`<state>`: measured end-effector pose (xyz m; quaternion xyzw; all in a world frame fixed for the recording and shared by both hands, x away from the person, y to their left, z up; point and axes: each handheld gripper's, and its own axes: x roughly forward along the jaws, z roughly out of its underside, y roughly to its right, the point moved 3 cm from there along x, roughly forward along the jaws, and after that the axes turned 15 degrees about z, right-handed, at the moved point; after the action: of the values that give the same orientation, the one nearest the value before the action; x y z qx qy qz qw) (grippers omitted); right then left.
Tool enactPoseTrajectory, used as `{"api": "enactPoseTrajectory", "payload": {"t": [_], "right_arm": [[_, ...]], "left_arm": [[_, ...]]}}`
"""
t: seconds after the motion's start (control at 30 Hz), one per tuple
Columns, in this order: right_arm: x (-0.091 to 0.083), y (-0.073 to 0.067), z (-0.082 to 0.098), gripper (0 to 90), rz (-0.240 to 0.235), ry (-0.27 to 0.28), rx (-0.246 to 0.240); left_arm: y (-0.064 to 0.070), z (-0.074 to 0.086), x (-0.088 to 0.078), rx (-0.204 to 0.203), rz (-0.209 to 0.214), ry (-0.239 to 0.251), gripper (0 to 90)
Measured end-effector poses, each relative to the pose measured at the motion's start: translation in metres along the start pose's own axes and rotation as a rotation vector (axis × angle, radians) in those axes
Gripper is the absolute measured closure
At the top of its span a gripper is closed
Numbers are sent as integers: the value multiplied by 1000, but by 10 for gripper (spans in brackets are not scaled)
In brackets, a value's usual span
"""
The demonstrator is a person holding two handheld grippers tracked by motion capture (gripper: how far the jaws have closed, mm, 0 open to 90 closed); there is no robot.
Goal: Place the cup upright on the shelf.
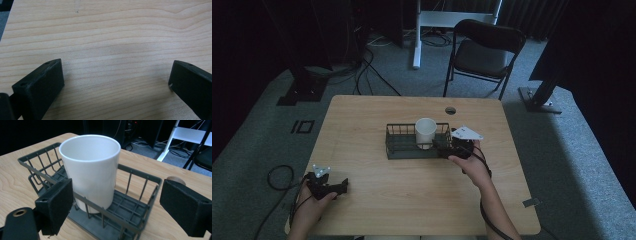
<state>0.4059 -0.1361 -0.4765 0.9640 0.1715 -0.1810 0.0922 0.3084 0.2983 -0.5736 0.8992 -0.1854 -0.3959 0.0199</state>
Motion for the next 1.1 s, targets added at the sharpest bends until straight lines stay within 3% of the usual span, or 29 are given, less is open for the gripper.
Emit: {"api": "enactPoseTrajectory", "payload": {"t": [0.43,1.1], "right_arm": [[-15,23,17,115,42,-4,19],[-34,54,59,115,101,-32,60]], "left_arm": [[0,0,0,0,0,1,3],[0,0,0,1,0,2,3]]}}
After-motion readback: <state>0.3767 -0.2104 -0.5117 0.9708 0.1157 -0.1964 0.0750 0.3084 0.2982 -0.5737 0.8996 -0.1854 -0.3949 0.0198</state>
